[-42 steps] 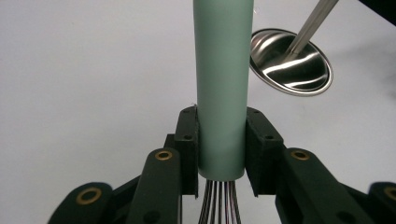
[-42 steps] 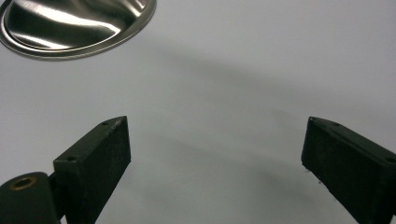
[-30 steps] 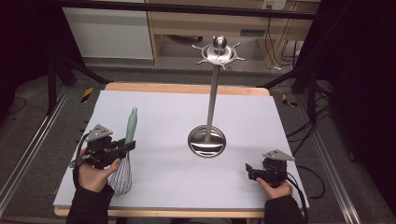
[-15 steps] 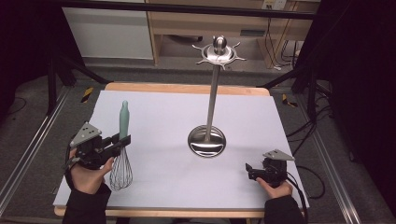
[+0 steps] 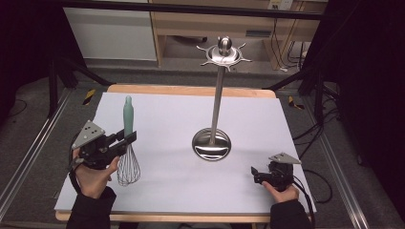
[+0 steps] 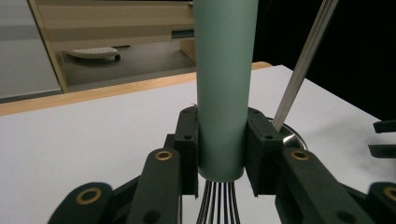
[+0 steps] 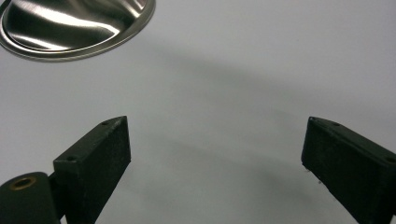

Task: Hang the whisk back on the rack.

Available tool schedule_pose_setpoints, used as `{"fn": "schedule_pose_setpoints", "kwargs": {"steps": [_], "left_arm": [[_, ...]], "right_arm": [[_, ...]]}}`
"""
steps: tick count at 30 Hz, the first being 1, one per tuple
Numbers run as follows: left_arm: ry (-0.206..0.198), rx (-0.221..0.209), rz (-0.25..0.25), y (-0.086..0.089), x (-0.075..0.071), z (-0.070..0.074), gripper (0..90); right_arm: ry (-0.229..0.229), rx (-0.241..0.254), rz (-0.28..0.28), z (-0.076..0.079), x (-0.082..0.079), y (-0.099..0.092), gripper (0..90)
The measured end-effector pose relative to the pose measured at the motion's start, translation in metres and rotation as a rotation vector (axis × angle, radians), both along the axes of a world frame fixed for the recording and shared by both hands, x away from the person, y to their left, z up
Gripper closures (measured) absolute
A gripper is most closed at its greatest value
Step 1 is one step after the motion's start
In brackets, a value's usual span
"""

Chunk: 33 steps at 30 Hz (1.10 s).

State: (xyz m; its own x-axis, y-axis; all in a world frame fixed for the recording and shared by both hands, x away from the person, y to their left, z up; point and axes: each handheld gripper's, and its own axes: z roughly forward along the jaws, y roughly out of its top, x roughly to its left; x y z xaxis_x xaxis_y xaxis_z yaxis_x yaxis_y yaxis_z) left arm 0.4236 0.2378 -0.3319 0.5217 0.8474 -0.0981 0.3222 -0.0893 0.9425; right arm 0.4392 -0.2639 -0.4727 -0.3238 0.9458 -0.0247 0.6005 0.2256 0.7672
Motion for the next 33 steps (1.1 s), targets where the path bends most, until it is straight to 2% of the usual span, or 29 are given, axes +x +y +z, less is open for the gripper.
{"fn": "schedule_pose_setpoints", "kwargs": {"steps": [8,16,23,27,33], "left_arm": [[-0.036,-0.019,-0.022,-0.009,0.004,0.01,68.9],[-0.045,-0.024,-0.059,-0.024,0.012,0.019,68.9],[-0.07,-0.021,-0.077,-0.037,0.015,0.036,68.9],[-0.084,-0.034,-0.093,-0.044,0.016,0.047,68.9],[-0.093,-0.022,-0.113,-0.056,0.019,0.056,68.9]], "right_arm": [[0.004,0.004,-0.006,0.0,0.0,0.001,8.6],[0.003,0.003,-0.006,-0.001,0.0,0.001,8.5],[-0.001,0.002,-0.002,-0.001,0.0,0.0,8.6],[-0.002,0.004,-0.005,-0.001,0.0,0.0,8.6],[-0.002,0.004,-0.005,0.0,0.0,0.0,8.6]]}}
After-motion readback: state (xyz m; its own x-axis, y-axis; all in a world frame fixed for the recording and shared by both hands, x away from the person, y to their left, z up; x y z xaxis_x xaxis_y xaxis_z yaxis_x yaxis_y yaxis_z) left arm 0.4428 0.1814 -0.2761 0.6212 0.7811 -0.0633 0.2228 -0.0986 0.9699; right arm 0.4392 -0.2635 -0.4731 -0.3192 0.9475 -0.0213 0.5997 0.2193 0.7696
